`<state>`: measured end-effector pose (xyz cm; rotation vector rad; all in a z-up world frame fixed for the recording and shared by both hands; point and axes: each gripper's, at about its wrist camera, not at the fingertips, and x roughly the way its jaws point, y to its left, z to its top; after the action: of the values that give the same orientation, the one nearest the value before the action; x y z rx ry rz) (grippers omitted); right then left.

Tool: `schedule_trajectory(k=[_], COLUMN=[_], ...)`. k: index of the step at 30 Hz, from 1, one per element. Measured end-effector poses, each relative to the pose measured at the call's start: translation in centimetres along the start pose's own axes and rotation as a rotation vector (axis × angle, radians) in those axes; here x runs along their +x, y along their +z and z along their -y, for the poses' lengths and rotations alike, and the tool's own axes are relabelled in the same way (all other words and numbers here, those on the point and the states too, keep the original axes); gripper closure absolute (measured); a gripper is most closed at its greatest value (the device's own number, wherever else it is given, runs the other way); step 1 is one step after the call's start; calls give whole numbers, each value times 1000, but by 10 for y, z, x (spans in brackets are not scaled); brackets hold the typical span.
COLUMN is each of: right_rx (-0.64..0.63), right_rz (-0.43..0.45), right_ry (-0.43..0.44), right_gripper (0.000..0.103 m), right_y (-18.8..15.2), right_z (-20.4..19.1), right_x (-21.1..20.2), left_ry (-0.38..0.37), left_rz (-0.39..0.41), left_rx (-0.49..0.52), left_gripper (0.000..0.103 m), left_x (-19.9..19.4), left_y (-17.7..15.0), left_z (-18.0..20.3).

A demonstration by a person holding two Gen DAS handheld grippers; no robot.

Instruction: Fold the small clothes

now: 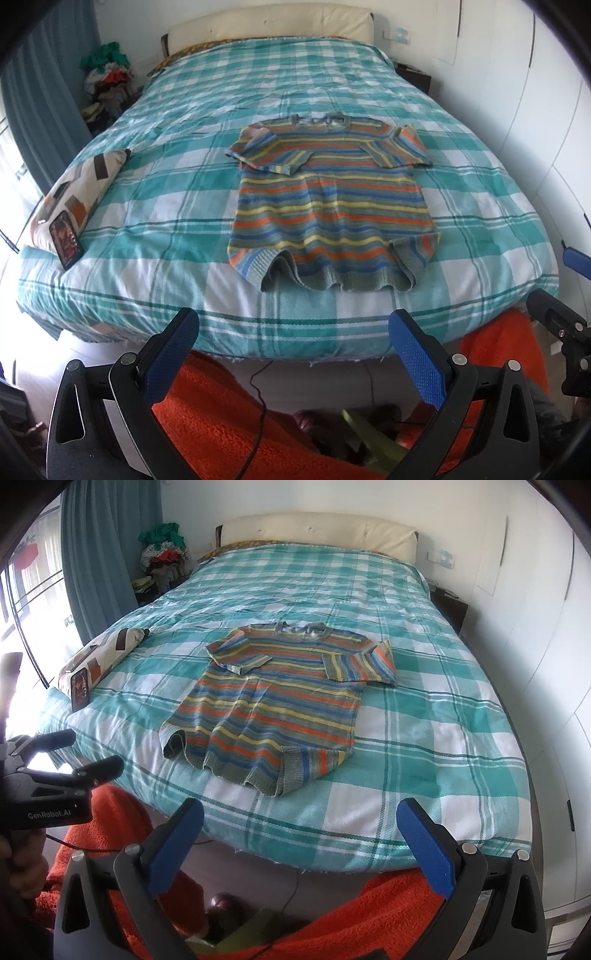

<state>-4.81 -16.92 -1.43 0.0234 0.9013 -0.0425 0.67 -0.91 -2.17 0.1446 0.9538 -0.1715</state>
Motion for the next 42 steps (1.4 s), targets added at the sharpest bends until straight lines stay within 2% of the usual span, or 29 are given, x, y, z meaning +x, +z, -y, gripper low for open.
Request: schedule_trajectory(k=[13,28,34,37,39,40,42], right_rx=[-52,-53,-80,-100,-43,12,66], right_rz=[-6,-10,26,-15,-82,-114,-169], right_ry=[3,6,30,-25,-23,7,97], right_gripper=[0,0,0,0,0,2,18], right_y=[1,2,9,19,24,25,28], right_z=[-18,-19,-4,24,45,51,53], right_x=[3,4,8,34,61,78,108], left_ry=[13,15,58,73,78,82,88], left_rz=[12,0,6,-16,-26,-29,-37], left_rx=[5,6,-29,-68,-86,-93,-107], left_gripper=[1,1,1,1,1,1,1], left_x=[-2,2,4,12,15,17,19], left_y=[-5,-6,-5,-7,-8,-10,-12], left_z=[-1,-5,-24,-39,-45,-48,-52])
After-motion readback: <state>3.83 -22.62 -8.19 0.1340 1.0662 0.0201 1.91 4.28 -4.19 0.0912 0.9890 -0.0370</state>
